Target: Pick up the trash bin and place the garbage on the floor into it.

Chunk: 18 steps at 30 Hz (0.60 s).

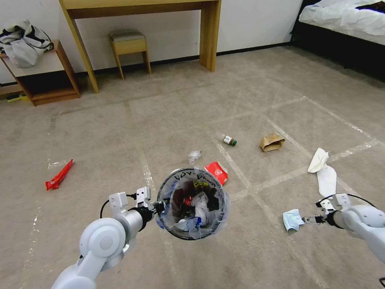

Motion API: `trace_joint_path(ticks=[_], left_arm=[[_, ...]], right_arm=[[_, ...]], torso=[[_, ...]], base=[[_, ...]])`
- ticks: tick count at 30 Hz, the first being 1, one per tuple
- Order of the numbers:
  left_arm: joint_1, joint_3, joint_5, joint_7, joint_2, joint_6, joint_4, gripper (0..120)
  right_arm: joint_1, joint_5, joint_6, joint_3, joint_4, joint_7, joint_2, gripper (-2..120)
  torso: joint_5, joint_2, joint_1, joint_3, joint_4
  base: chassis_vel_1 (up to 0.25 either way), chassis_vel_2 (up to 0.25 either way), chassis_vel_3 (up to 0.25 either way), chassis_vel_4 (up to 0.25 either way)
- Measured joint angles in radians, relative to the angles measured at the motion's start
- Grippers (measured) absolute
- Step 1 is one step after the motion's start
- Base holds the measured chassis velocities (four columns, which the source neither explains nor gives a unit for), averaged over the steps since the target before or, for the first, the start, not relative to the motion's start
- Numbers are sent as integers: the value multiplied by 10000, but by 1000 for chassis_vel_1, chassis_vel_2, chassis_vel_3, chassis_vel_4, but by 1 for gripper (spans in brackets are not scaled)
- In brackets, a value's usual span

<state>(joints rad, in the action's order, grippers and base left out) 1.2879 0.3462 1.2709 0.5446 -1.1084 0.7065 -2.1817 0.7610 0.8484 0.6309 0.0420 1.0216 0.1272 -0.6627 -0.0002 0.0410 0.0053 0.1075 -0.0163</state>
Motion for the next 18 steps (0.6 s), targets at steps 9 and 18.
trace_joint_path(ticks=[9, 18], left_arm=[[424, 291, -106, 22, 48, -6, -296, 0], [765, 572, -126, 35, 101, -6, -535, 0]], right_arm=[[-932, -222, -36, 610, -932, -857, -1402, 100], [-921, -452, -134, 561, -1204, -1160, -1555, 100]], torso=[[0, 0, 1, 0, 0], [0, 0, 0, 0, -2]], base=[[0, 0, 0, 0], [0, 0, 0, 0]])
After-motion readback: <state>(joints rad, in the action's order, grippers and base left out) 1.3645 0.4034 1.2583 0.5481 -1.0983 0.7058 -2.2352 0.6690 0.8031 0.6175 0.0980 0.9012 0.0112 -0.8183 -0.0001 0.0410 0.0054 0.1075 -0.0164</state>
